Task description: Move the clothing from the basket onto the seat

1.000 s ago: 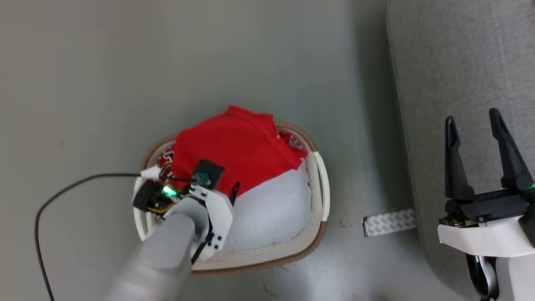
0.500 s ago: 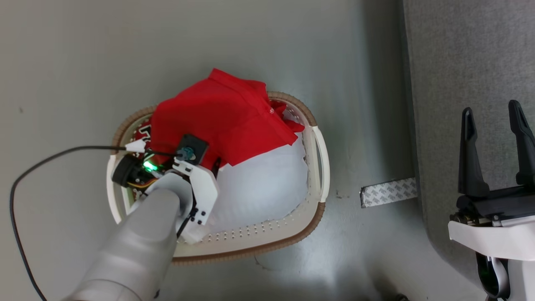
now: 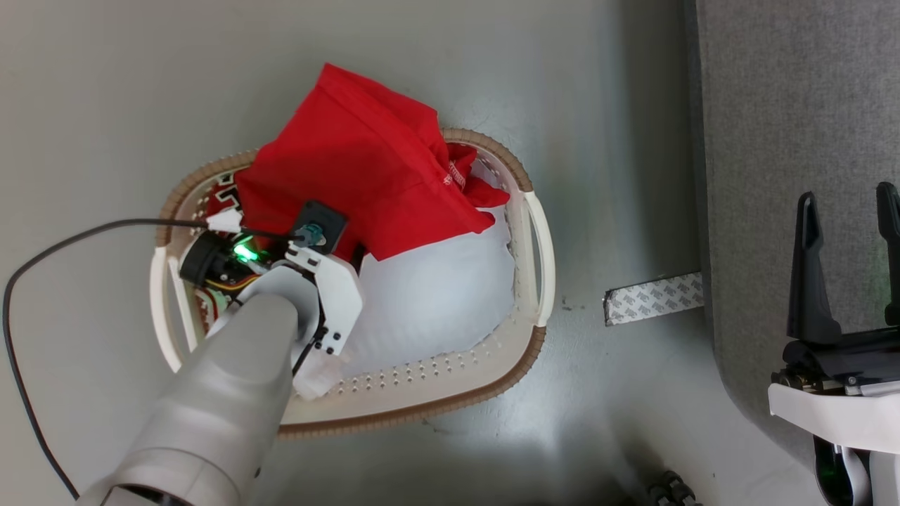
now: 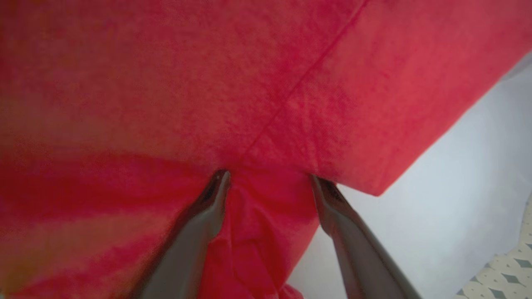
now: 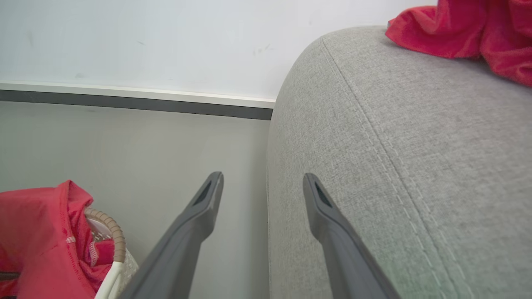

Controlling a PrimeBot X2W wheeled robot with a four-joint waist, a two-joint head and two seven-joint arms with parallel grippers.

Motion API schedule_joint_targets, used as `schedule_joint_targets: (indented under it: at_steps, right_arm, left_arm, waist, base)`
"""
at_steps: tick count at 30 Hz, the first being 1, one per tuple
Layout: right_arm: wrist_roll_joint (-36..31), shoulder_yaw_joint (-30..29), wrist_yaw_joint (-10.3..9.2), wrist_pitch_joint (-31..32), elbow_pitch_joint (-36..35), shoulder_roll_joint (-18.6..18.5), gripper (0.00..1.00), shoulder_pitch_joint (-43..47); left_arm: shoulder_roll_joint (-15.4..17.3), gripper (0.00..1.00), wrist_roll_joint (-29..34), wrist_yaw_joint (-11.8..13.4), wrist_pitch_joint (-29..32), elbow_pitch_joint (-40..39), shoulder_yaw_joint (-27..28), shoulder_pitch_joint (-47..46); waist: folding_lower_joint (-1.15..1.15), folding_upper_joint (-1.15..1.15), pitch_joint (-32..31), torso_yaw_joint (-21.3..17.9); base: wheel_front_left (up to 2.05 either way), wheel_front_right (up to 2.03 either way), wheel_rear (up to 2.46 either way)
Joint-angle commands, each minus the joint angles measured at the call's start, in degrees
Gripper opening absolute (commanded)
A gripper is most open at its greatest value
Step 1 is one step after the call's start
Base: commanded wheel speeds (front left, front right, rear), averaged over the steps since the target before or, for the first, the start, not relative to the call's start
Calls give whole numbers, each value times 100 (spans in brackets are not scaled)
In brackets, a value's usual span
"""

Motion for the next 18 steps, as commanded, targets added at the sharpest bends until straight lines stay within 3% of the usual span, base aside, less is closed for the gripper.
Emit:
schedule_joint_targets:
  at_steps: [1, 6, 8, 10, 15, 18]
  right_arm:
    - [71, -27, -15, -14, -53, -5, 100, 49]
    - [78, -101, -15, -14, -62, -5, 100, 145]
    - [62, -123, -15, -14, -70, -5, 100, 190]
    - [40, -145, -15, -14, -85, -5, 100, 221]
    - [1, -241, -15, -14, -162, -5, 100, 329]
    - [26, -298, -15, -14, -209, -5, 100, 401]
  left_arm:
    - [67, 100, 43, -28, 16, 22, -28, -71]
    - [59, 100, 9, -84, 48, 49, -95, -34]
    - [44, 71, -20, -115, 75, 57, -121, -6]
    - [28, 50, -33, -144, 87, 60, -158, 11]
    - [-12, 32, -76, -230, 131, 69, -234, 89]
    - [-33, 0, -109, -274, 149, 75, -265, 104]
  waist:
    - [0, 0, 56, -20]
    - [0, 0, 99, -25]
    - [0, 0, 104, -20]
    - [0, 0, 110, -22]
    - [0, 0, 116, -32]
    - [0, 0, 136, -14]
  base:
    - [0, 0, 0]
    - [0, 0, 0]
    - [0, 0, 0]
    - [0, 0, 0]
    - [0, 0, 0]
    - [0, 0, 0]
